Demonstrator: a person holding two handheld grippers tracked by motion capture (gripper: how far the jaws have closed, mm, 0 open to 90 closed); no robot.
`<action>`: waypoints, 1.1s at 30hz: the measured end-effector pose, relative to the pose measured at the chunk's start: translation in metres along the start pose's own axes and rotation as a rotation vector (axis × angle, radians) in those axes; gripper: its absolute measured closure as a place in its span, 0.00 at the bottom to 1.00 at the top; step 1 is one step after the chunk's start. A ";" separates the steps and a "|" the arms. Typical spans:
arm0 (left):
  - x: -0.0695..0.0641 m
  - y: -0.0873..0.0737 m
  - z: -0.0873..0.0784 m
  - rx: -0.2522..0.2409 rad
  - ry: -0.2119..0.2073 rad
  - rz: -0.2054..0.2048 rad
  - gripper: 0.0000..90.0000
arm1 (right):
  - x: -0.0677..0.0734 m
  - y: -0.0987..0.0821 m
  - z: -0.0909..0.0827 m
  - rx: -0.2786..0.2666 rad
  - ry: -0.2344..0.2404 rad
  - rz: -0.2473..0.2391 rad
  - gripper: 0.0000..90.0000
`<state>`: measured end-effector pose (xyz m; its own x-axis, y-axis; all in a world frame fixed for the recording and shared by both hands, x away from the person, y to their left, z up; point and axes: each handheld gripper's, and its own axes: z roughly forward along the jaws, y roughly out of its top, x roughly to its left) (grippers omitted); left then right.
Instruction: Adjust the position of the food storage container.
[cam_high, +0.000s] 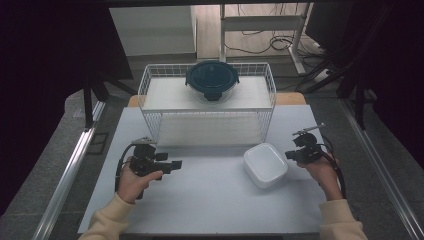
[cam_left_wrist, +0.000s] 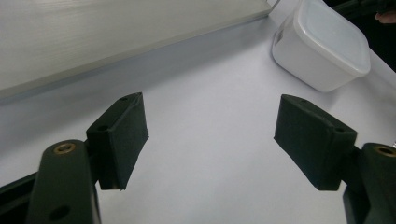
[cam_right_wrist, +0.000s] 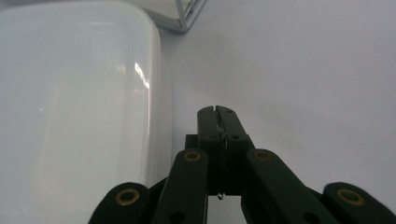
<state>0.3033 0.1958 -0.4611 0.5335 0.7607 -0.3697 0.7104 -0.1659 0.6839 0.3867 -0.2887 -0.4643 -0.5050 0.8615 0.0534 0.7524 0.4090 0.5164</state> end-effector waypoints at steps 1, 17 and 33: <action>0.000 0.000 0.000 0.001 0.001 0.000 0.28 | 0.001 0.000 0.001 0.012 0.003 -0.007 0.99; 0.001 -0.001 0.002 0.006 0.008 0.004 0.28 | 0.024 -0.006 0.005 0.070 0.079 -0.071 0.99; -0.001 -0.002 0.003 0.015 0.008 0.010 0.28 | 0.057 -0.006 0.008 0.080 0.181 -0.129 0.99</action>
<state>0.3034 0.1935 -0.4640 0.5370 0.7638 -0.3582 0.7119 -0.1825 0.6782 0.3566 -0.2398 -0.4716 -0.6615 0.7354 0.1472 0.7041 0.5413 0.4596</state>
